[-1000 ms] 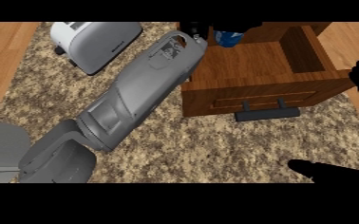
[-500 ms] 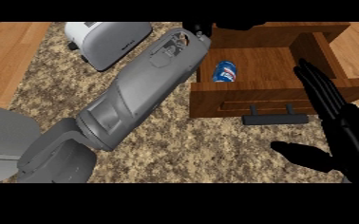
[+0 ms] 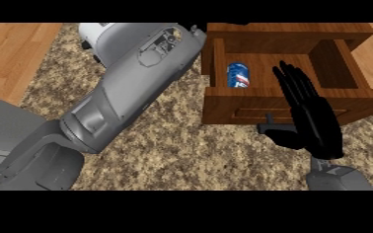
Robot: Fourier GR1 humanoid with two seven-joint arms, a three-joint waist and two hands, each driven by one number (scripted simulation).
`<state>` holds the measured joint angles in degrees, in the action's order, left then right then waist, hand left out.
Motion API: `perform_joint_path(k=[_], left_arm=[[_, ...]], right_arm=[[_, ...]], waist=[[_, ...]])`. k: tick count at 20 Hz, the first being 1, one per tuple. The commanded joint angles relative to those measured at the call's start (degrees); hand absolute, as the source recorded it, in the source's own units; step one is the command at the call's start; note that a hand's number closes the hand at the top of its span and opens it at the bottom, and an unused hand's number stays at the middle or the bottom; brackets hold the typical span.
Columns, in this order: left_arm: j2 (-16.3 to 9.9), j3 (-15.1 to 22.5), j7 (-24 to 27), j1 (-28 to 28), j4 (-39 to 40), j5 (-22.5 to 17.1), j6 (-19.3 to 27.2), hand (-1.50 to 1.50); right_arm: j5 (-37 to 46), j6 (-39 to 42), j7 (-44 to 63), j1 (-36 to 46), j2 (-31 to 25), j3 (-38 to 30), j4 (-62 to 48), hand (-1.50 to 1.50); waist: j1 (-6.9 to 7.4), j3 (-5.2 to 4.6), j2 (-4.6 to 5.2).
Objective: Pick up the can, place it into the drawer and close the drawer
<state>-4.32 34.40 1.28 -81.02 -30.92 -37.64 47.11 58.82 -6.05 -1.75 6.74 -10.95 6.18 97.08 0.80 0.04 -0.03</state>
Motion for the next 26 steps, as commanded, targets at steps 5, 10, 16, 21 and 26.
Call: perform_joint_path(k=[5,10,16,21,26], left_arm=[[-8.99,0.63,-6.71,5.21,-11.89,2.87,-0.82,-1.50],[-12.96,2.00,-11.85,7.53,-18.69,4.75,-0.19,-1.50],[-19.33,1.70,-14.79,12.07,-26.23,5.49,-2.54,-1.50],[-21.22,2.06,-18.26,14.27,-30.54,7.04,-1.41,-1.50],[-21.53,1.89,-16.42,21.21,-35.21,8.09,-1.09,-1.50]], right_arm=[[3.13,-10.72,-4.03,6.73,2.35,-3.21,-19.64,-1.50],[3.27,-14.31,-6.52,12.29,1.33,-6.36,-29.59,-1.50],[7.80,-20.14,-4.51,22.27,1.46,-9.10,-42.52,-1.50],[9.92,-29.11,-3.80,29.97,4.65,-10.96,-54.34,-1.50],[8.80,-32.31,-6.14,37.78,1.62,-14.36,-63.79,-1.50]], waist=[[1.49,0.00,-0.25],[1.80,0.03,-0.23],[2.71,0.01,-0.10],[2.78,0.07,0.26],[3.18,0.07,0.70]])
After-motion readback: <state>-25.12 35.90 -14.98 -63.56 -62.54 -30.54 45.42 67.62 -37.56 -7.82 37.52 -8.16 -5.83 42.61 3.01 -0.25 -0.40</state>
